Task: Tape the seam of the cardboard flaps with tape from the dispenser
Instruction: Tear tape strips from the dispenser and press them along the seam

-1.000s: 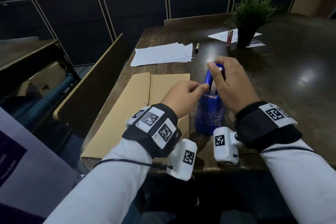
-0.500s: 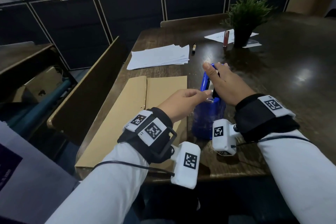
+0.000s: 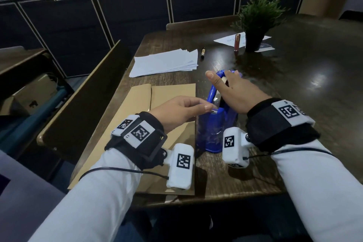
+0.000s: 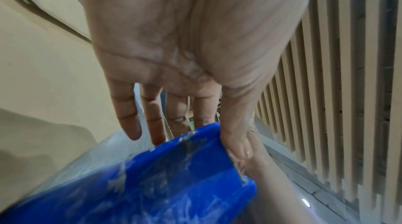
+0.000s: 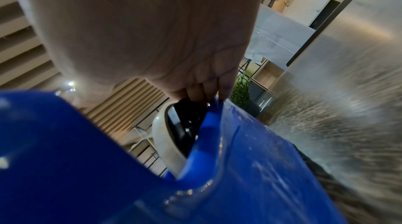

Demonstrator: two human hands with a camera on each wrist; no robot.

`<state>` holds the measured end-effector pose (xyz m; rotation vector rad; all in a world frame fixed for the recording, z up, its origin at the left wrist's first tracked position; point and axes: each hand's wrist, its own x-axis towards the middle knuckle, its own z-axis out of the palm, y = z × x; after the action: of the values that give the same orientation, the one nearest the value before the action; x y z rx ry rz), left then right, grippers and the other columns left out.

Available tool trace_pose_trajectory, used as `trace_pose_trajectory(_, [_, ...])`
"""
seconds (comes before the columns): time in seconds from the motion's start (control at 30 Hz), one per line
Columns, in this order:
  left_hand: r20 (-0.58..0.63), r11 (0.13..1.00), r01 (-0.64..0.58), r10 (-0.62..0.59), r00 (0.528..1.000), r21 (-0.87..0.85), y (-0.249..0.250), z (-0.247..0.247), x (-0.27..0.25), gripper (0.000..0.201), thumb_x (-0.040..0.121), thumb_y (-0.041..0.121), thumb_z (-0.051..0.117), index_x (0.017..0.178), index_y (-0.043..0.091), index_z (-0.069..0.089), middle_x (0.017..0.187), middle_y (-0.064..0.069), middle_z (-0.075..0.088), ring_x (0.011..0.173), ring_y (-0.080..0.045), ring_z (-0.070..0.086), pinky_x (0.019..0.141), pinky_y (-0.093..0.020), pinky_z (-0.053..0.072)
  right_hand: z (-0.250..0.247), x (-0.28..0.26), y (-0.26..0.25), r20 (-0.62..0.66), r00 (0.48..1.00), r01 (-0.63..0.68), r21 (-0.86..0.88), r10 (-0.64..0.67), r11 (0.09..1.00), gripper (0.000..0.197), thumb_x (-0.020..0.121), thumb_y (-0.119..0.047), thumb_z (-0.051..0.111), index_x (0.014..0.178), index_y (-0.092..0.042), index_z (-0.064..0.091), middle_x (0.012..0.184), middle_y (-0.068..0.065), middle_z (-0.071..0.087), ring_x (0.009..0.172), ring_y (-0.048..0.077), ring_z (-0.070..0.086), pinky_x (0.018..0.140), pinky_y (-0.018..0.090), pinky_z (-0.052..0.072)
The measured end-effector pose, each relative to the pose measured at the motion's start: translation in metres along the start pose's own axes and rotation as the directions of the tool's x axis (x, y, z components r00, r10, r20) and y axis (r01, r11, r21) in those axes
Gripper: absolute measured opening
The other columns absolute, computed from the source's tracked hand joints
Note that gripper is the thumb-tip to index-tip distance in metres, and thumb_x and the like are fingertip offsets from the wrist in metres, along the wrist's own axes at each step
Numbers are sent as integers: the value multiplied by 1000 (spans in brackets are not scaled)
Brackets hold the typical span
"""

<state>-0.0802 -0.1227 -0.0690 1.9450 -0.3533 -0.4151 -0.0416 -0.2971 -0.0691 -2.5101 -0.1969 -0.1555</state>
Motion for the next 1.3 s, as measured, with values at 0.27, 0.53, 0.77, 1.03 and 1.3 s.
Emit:
trace_pose_trajectory(0.27, [-104, 971, 203, -216, 971, -127, 12, 7, 8, 42, 95, 49, 46, 76, 24, 74, 96, 10, 71, 98, -10, 56, 104, -40, 38, 0, -1, -1, 3, 1000, 5, -57, -5, 998, 104, 63, -85, 5, 119, -8, 47, 121, 16, 52, 110, 27, 50, 77, 34, 32])
trace_pose_trajectory(0.53, [-169, 957, 242, -268, 948, -161, 17, 14, 11, 23, 87, 35, 64, 69, 22, 73, 76, 10, 69, 89, -12, 53, 102, -38, 39, -2, -2, -3, -4, 1000, 15, -79, -16, 997, 104, 63, -84, 4, 115, -8, 51, 104, 5, 56, 114, 27, 52, 79, 35, 34])
trace_pose_trajectory(0.77, [-169, 939, 202, -256, 952, -280, 23, 18, 8, 16, 88, 26, 62, 76, 21, 70, 70, 13, 69, 86, -12, 54, 82, -30, 41, -3, -2, -6, 10, 999, -36, -120, 38, 992, 115, 60, -88, 0, 129, -8, 46, 131, 15, 50, 113, 31, 52, 84, 37, 37])
trace_pose_trajectory(1.03, [-160, 950, 124, -175, 971, -287, 27, 11, 0, 19, 88, 22, 62, 70, 20, 69, 78, 10, 68, 83, -12, 56, 81, -30, 46, -8, -6, -10, 40, 998, -41, -158, 48, 987, 104, 72, -82, 3, 139, -11, 40, 140, 12, 47, 124, 29, 47, 94, 39, 37])
trace_pose_trajectory(1.3, [-137, 936, 73, -127, 982, -345, 16, 12, -8, 27, 90, 13, 60, 66, 17, 71, 80, 4, 70, 88, -12, 59, 91, -33, 50, -10, -3, -7, 65, 998, 9, -118, -1, 993, 104, 69, -81, -2, 140, -21, 42, 142, 6, 47, 128, 25, 44, 102, 41, 33])
